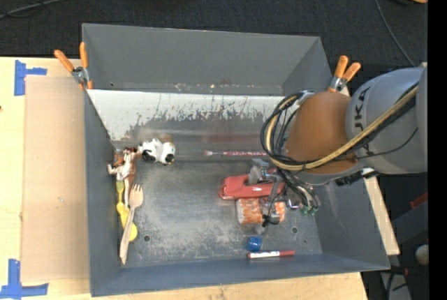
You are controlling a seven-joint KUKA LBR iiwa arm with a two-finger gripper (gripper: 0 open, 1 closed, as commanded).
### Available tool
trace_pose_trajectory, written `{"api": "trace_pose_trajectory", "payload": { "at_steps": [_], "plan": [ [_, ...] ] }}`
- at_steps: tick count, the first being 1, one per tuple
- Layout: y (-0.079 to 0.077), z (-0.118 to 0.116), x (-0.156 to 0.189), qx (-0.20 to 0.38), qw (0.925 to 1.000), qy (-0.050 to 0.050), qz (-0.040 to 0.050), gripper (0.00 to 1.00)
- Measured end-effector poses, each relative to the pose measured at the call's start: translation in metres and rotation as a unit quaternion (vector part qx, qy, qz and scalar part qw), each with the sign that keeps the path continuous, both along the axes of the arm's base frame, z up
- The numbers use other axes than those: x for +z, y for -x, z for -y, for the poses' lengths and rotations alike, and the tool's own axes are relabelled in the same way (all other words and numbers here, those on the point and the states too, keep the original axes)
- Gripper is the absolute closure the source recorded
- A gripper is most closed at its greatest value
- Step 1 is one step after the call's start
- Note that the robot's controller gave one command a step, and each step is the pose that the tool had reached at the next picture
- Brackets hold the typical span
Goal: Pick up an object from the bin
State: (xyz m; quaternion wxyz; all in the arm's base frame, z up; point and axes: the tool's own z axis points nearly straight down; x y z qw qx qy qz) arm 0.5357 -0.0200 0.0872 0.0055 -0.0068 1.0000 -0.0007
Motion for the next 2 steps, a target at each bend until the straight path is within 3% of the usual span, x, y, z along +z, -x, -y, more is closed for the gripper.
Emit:
{"api": "trace_pose_trajectory", "payload": {
  "at_steps": [1, 2],
  "plan": [
    [-0.0346, -0.0167, -0.0112, 0.014, 0.9999, 0.0, 0.0044, 1.0],
    [-0.0346, -0.0168, -0.0112, 0.014, 0.9999, 0.0, 0.0044, 1.0]
  ]
}}
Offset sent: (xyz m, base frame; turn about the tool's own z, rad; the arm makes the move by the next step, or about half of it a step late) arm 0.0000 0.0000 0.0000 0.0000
